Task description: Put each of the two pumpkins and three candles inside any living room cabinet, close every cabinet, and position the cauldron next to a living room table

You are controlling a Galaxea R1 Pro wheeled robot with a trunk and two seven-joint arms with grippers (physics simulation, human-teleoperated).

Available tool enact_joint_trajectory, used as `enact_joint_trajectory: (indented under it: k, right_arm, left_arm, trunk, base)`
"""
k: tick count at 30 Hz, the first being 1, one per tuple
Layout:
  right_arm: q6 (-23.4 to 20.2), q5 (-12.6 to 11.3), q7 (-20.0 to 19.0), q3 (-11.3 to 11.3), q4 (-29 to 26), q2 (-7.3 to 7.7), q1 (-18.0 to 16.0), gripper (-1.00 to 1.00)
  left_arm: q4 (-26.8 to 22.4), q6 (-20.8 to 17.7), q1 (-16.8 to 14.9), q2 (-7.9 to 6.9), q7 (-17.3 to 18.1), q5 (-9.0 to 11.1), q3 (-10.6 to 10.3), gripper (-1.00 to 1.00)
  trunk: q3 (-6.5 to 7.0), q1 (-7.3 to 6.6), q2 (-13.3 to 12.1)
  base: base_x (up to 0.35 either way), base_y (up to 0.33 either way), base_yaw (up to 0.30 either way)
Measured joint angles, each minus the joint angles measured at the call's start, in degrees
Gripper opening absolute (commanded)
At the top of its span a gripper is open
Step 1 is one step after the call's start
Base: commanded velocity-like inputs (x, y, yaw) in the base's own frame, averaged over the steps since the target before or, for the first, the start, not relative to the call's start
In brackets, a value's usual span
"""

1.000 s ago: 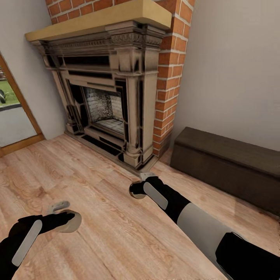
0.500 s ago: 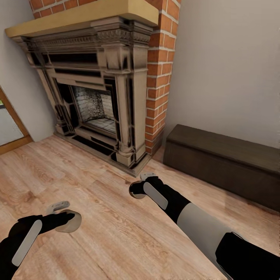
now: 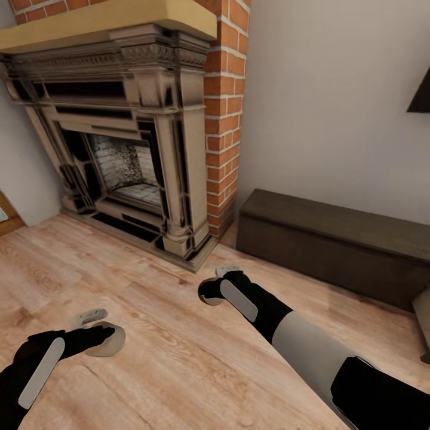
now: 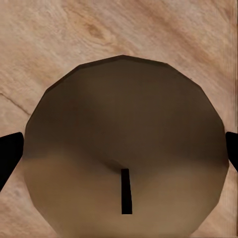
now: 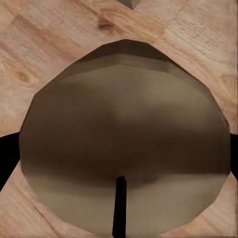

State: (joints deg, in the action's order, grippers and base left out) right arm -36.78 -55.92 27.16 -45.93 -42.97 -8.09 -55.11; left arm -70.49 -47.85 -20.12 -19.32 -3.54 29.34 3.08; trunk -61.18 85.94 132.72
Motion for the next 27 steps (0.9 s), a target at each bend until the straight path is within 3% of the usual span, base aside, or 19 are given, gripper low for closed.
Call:
enact_joint_trajectory:
  k: [7,19,27]
  right_arm:
    - [0.0,0.0,0.0,0.0,0.0,0.0,0.0,-1.0]
    - [0.0,0.0,0.0,0.0,0.0,0.0,0.0,-1.0]
    - [0.1,0.1,0.0,0.0,0.0,0.01,0.0,-1.0]
  left_arm:
    - [0.0,0.0,0.0,0.09,0.0,0.0,0.0,-1.0]
    - [0.0,0.0,0.0,0.09,0.0,0.0,0.0,-1.0]
    - [0.0,0.0,0.0,0.08,0.0,0.0,0.0,-1.0]
  trunk:
    - [0.0,0.01,0.0]
    - [0.0,0.01,0.0]
    - [0.0,0.01,0.0]
  base:
    - [-0.051,-0.076,-0.291]
    - [-0.134,-0.239,-0.281]
    - [-0.037,-0.283,-0.047]
